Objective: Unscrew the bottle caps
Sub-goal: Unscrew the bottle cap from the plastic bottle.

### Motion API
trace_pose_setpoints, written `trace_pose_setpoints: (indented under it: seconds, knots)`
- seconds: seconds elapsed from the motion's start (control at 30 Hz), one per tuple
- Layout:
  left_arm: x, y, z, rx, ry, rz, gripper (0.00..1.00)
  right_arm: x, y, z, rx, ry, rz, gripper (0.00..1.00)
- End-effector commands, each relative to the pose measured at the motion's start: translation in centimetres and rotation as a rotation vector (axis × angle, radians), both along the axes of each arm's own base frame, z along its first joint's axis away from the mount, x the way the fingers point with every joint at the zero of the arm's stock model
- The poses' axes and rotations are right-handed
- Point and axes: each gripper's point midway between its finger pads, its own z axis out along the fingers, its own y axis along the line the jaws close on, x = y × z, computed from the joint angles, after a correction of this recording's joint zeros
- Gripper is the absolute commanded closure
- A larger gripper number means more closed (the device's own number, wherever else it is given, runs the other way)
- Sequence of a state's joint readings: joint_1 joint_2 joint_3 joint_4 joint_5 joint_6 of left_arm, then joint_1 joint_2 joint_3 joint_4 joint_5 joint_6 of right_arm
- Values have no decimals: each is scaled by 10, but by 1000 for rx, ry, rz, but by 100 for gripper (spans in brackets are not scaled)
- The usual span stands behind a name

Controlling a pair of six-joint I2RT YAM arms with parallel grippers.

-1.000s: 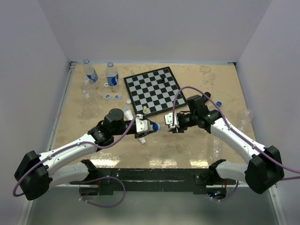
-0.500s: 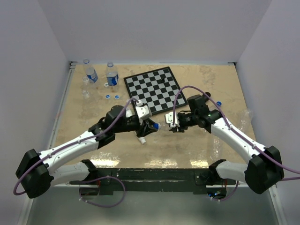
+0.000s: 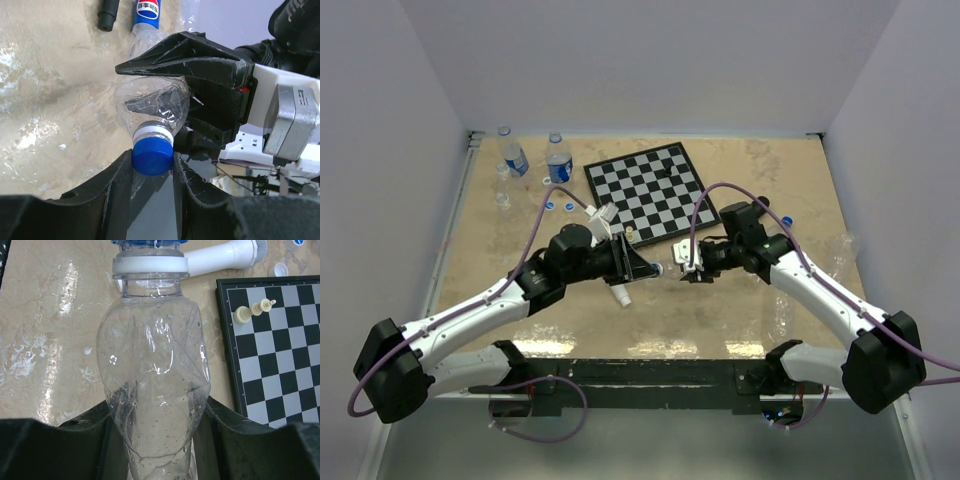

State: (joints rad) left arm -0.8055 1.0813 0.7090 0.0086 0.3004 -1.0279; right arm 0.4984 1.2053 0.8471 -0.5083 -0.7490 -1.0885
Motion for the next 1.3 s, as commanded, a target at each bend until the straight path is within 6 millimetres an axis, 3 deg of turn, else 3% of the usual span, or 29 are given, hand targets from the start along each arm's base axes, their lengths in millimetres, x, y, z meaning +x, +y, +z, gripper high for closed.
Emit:
trace_pose_setpoints:
  seconds: [0.0,0.03,0.13,0.17,0.27,0.37,0.43,0.53,0.67,0.9,1.1,1.27]
  knots:
    - [7,-13,41,-134,22,31,100,2,4,6,16,-17,4,94]
    - [7,-12,43,-128,-9,26,96,2,4,6,14,-15,2,94]
    - [9,-2,44,-73,-125,21,41,3,3,7,13,-18,1,94]
    - [8,0,45,-58,-164,15,30,3,3,8,15,-19,0,94]
    - [2,14,44,14,-383,-56,13,3,3,7,15,-18,0,94]
    - [-10,29,55,131,-782,-232,7,3,3,8,15,-18,1,94]
    - [-23,38,51,212,-1020,-381,2,3,2,8,14,-18,0,94]
    - [-30,43,50,283,-1363,-520,0,2,3,8,16,-18,7,94]
    - [-24,32,60,284,-1616,-550,0,2,2,7,12,-19,9,94]
    - [-7,5,40,269,-1618,-620,11,-1,2,5,10,-20,23,93]
    - [-3,4,39,253,-1597,-567,25,0,3,2,9,-12,25,93]
    - [-4,2,34,242,-1577,-572,31,0,4,0,6,1,28,93]
